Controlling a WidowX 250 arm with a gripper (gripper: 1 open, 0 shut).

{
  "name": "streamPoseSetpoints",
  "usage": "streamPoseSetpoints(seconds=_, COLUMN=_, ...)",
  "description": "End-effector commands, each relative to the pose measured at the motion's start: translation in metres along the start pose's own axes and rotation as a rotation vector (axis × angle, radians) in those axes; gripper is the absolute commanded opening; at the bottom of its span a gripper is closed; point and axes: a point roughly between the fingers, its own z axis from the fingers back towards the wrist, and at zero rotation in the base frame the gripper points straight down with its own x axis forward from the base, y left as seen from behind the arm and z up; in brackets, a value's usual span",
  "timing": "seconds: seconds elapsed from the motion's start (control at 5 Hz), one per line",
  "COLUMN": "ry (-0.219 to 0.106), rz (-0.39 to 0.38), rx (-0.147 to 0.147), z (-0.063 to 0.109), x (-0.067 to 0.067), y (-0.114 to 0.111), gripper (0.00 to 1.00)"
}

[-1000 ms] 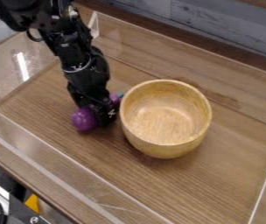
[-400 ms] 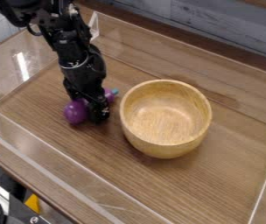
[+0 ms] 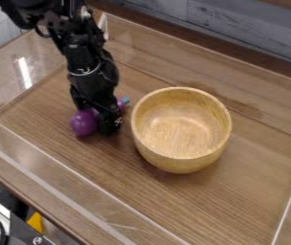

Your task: Remove the purple eggplant from inside the brown bowl and put it on the table

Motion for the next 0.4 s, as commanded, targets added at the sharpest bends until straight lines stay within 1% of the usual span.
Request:
streamPoseSetpoints(seconds=0.0, ry=-0.017, rz=0.009, rx=0.024, z=0.0130, x=0.0128, y=0.0025, gripper=1.00)
streamPoseSetpoints(seconds=0.2, ry=-0.009, rz=0.003, rx=0.030, z=0.0170, x=0.0159, y=0.0059, gripper=1.00)
